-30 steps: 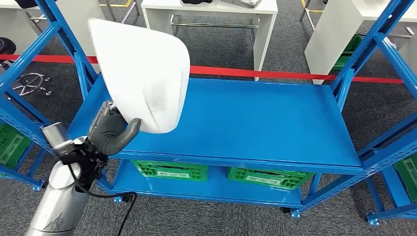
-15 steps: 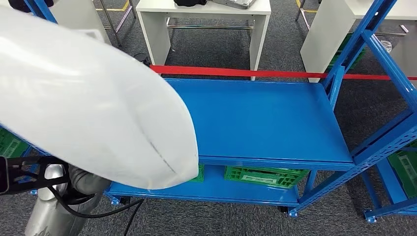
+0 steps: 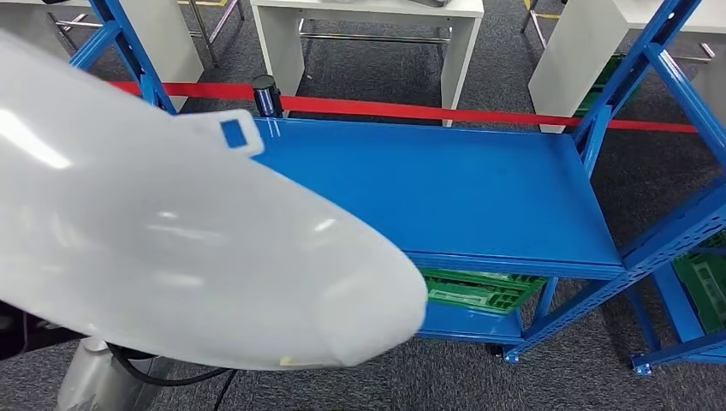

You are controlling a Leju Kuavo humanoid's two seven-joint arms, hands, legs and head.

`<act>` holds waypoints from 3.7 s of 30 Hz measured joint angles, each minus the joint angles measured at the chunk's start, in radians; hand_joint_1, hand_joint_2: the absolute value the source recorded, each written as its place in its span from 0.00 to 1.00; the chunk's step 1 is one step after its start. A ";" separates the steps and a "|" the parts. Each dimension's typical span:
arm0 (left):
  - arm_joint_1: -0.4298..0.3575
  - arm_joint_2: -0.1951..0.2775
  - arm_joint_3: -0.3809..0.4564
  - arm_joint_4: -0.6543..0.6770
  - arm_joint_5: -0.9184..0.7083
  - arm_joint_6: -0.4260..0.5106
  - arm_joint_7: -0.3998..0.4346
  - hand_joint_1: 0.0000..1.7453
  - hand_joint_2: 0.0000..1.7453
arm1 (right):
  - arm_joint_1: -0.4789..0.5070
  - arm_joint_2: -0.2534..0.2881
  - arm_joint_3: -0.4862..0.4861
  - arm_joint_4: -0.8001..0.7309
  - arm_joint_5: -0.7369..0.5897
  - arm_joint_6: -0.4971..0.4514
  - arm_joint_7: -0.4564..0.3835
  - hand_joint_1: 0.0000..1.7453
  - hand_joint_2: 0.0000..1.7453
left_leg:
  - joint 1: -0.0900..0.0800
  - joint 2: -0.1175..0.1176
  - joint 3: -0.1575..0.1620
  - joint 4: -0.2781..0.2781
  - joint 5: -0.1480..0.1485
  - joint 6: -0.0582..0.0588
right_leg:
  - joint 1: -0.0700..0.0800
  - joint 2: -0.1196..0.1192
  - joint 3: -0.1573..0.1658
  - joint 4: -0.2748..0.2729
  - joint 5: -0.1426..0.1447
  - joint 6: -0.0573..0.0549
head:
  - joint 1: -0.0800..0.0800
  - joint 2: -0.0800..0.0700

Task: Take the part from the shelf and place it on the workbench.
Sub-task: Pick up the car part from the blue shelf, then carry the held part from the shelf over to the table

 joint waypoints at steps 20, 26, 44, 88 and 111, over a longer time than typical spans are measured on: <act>-0.073 0.010 -0.074 0.050 -0.119 0.035 -0.020 1.00 1.00 | 0.048 0.081 -0.078 -0.259 0.136 0.082 -0.057 0.00 0.00 | -0.008 0.000 0.158 -0.027 -0.119 0.001 | 0.003 -0.007 -0.107 -0.057 0.154 -0.028 | -0.002 0.000; -0.095 0.018 -0.103 0.121 -0.142 0.044 -0.039 1.00 1.00 | 0.041 0.061 -0.047 -0.150 0.137 0.084 -0.074 0.00 0.00 | -0.002 -0.019 0.073 -0.046 -0.027 0.016 | 0.001 -0.006 -0.182 0.208 -0.029 -0.038 | 0.003 0.000; -0.116 0.031 -0.167 0.108 -0.121 0.101 0.031 1.00 1.00 | 0.044 0.060 -0.039 -0.108 0.126 0.084 -0.113 0.00 0.00 | 0.013 -0.003 -0.027 0.262 -0.131 -0.033 | 0.017 -0.017 -0.065 -0.038 0.083 -0.063 | -0.004 0.000; -0.107 0.047 -0.147 0.041 -0.167 0.047 -0.026 1.00 1.00 | 0.049 0.177 -0.229 -0.342 0.028 0.214 -0.458 0.00 0.00 | -0.004 0.013 0.069 -0.046 -0.030 0.023 | -0.006 0.004 -0.200 0.233 -0.010 -0.024 | -0.004 0.000; -0.103 0.061 -0.131 0.019 -0.162 0.054 -0.024 1.00 1.00 | 0.010 0.154 -0.348 -0.258 -0.080 0.303 -0.620 0.00 0.00 | 0.003 -0.001 0.148 -0.005 -0.137 -0.011 | -0.010 -0.007 -0.099 -0.042 0.128 -0.007 | -0.009 0.000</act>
